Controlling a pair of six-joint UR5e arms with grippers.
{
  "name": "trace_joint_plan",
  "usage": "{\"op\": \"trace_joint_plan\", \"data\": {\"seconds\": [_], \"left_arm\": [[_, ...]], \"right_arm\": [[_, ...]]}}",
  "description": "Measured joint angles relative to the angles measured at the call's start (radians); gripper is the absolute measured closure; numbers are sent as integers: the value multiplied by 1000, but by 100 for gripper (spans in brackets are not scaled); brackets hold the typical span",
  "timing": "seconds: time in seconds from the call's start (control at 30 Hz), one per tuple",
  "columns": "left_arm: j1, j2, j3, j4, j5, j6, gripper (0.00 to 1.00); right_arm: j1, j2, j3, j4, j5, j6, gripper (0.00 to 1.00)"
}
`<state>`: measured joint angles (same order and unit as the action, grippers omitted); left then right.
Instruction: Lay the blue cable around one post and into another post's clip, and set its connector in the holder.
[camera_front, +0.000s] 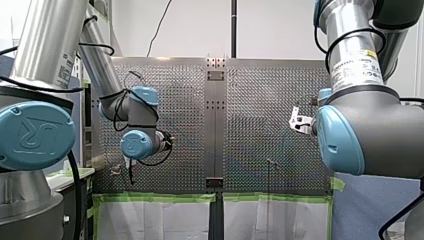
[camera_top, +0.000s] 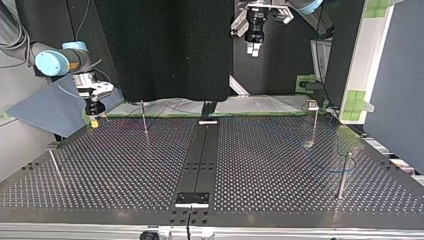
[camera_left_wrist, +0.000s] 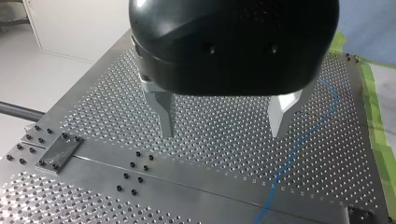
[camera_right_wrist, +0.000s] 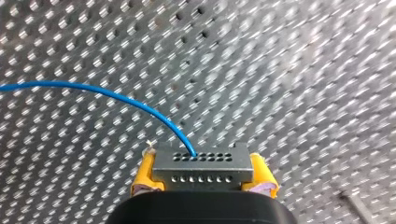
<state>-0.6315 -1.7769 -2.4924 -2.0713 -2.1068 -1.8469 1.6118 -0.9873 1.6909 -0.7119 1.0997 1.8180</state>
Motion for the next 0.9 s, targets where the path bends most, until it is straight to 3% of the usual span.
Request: {"op": "trace_joint_plan", "data": {"seconds": [0.23,0.4,0.6,0.9], "left_arm": [[7,0,0,-2,0,0,0],[12,0,0,-5,0,0,0],[17,0,0,-7,10,0,0],[21,0,0,-15,12,2,0]], "right_arm": [[16,-64,-1,27,44,-1,100],[22,-109,-9,54,87,-21,100],[24,-135,-14,105,133,-72,100],[24,-137,-14,171,145,-150,100]]}}
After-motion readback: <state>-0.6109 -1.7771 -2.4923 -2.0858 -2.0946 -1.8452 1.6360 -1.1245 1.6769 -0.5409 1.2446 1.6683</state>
